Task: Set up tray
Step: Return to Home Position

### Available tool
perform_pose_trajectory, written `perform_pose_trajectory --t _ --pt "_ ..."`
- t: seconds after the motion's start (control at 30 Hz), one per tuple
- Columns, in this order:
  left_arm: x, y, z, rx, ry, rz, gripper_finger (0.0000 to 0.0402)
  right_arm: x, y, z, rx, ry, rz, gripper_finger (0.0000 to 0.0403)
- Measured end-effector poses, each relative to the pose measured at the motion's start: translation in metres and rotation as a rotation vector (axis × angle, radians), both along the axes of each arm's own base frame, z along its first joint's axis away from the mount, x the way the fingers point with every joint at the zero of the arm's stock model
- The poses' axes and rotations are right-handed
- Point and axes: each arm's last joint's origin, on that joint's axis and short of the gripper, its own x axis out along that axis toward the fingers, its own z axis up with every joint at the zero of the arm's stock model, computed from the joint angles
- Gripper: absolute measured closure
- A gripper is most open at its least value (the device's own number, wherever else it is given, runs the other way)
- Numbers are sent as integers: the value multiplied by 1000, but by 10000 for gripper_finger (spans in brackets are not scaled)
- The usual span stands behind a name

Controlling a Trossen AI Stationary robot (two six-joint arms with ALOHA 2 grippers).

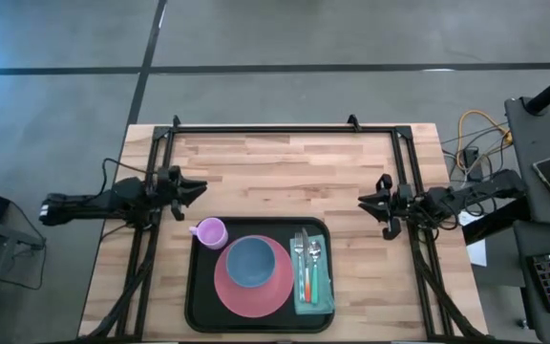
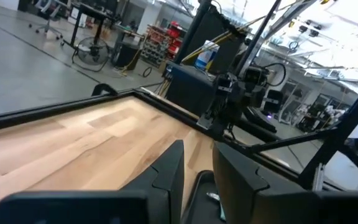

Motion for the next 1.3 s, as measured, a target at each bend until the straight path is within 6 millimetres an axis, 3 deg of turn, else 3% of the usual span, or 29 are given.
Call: perform_pose_trajectory --t 0.37,0.5,0.8,1.3 --pt "2 0 -21 -1 32 -4 335 -6 -6 7 26 -79 -42 325" --pt "-1 0 -17 0 -61 -4 335 -9 -15 10 32 -121 -129 332" --pt "-1 0 -18 1 -66 -1 335 -15 -32 15 33 -194 -305 328" --pt "-1 0 -18 1 -66 -1 335 -15 -33 14 30 -185 -316 325"
